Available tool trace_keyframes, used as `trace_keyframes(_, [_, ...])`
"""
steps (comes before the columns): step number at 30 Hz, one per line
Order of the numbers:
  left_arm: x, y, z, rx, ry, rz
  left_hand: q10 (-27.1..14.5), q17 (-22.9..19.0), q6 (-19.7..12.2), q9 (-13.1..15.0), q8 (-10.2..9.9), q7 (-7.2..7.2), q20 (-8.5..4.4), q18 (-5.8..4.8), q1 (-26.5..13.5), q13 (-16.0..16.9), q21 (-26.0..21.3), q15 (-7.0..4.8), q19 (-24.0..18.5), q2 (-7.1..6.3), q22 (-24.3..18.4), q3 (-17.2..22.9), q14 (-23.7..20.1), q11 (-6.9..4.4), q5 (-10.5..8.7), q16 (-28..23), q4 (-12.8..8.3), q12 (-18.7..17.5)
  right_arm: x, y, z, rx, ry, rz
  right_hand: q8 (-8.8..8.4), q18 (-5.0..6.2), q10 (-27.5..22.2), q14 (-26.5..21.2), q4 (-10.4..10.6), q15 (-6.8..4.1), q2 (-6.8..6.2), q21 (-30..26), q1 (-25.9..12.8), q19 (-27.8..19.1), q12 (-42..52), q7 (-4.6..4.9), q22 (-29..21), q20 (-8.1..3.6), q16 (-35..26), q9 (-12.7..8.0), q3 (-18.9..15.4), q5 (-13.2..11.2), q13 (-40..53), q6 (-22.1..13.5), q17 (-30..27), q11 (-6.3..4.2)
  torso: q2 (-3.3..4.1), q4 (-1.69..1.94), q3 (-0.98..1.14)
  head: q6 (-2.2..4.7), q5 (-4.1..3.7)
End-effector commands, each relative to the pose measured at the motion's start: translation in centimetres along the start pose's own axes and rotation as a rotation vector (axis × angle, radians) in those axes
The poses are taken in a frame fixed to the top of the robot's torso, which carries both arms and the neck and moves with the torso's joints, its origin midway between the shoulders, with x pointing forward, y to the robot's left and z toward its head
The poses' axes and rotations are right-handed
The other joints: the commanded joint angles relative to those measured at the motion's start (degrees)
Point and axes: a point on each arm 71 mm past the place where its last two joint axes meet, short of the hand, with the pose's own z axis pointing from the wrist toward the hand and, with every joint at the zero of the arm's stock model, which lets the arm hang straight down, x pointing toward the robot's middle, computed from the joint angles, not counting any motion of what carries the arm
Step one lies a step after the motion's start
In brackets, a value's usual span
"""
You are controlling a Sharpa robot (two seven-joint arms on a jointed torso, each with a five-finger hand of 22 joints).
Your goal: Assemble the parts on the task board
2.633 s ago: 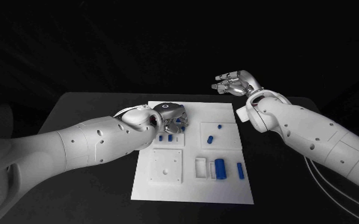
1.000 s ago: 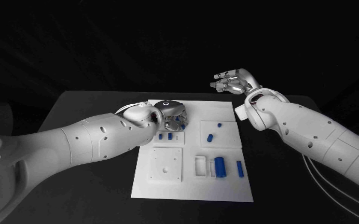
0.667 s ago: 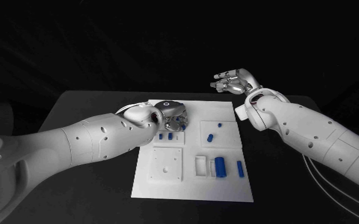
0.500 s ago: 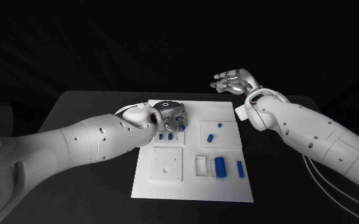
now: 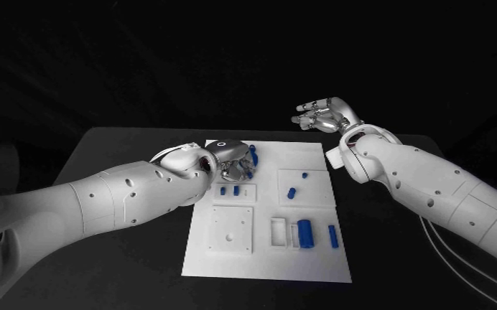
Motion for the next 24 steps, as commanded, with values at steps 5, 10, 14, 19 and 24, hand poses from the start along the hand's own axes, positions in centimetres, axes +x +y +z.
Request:
trace_keyframes(5, [-1.1, 0.3, -0.5, -0.037, -0.033, -0.124, 0.01, 0.06, 0.04, 0.1, 0.11, 0.09, 0.07, 0.99, -0.42, -0.05, 0.25, 0.19, 0.24, 0.26, 1.04, -0.02, -0.12, 0.01, 0.19, -0.34, -0.3, -0.02, 0.0, 0.0, 0.0, -0.01, 0.012, -0.001, -0.32, 0.07, -0.4, -0.44, -0.23, -0.09, 0.13, -0.26, -0.37, -0.47, -0.08, 0.0, -0.07, -0.09, -0.35, -0.05, 0.01, 0.15, -0.09, 0.27, -0.09, -0.14, 0.01, 0.01, -0.02, 0.05, 0.06])
trace_keyframes(10, [-1.8, 0.5, -1.4, -0.052, -0.039, -0.179, -0.03, 0.08, 0.0, 0.09, 0.1, 0.09, 0.07, 0.96, -0.53, -0.05, 0.16, 0.18, 0.28, 0.32, 1.03, -0.01, -0.08, 0.02, 0.06, -0.41, -0.22, -0.02, -0.1, -0.1, -0.1, -0.007, 0.011, -0.003, -0.32, 0.07, -0.4, -0.44, -0.23, -0.09, 0.13, -0.26, -0.37, -0.47, -0.08, 0.0, -0.07, -0.09, -0.35, -0.05, 0.01, 0.15, -0.09, 0.27, -0.09, -0.14, 0.0, 0.02, -0.01, 0.19, 0.09])
trace_keyframes(14, [-2.2, 1.1, -2.3, -0.071, -0.032, -0.197, -0.06, 0.13, -0.01, 0.1, 0.11, 0.09, 0.05, 0.94, -0.51, -0.05, 0.05, 0.18, 0.33, 0.24, 1.02, -0.02, -0.05, 0.02, -0.01, -0.44, -0.28, -0.02, -0.3, -0.2, -0.1, -0.004, 0.011, -0.004, -0.32, 0.07, -0.4, -0.44, -0.23, -0.09, 0.13, -0.26, -0.37, -0.47, -0.08, 0.0, -0.07, -0.09, -0.35, -0.05, 0.01, 0.15, -0.09, 0.27, -0.09, -0.14, -0.04, 0.04, 0.04, 0.14, 0.14])
trace_keyframes(19, [-2.3, 1.9, -3.2, -0.092, -0.015, -0.204, -0.07, 0.15, -0.02, 0.09, 0.1, 0.09, 0.06, 0.92, -0.49, -0.05, -0.04, 0.18, 0.29, 0.22, 1.03, -0.05, -0.1, 0.03, -0.12, -0.5, -0.26, -0.03, -0.4, -0.3, -0.1, -0.002, 0.01, -0.006, -0.32, 0.06, -0.41, -0.48, -0.44, -0.07, 0.21, -0.28, -0.44, -0.51, -0.1, 0.01, -0.08, -0.07, -0.35, -0.05, 0.02, 0.13, -0.09, 0.25, -0.09, -0.13, 0.05, 0.01, 0.03, 0.13, 0.13])
trace_keyframes(24, [-2.3, 2.8, -4.1, -0.118, -0.003, -0.203, -0.14, 0.15, -0.1, 0.08, 0.11, 0.11, 0.06, 0.9, -0.31, -0.05, -0.14, 0.2, 0.22, 0.09, 1.06, -0.08, -0.18, 0.05, -0.26, -0.59, -0.34, -0.02, -0.5, -0.5, -0.2, 0.001, 0.009, -0.007, -0.32, 0.06, -0.41, -0.48, -0.44, -0.07, 0.21, -0.28, -0.44, -0.51, -0.1, 0.01, -0.08, -0.07, -0.35, -0.05, 0.02, 0.13, -0.09, 0.25, -0.09, -0.13, -0.01, -0.01, -0.01, 0.02, 0.29])
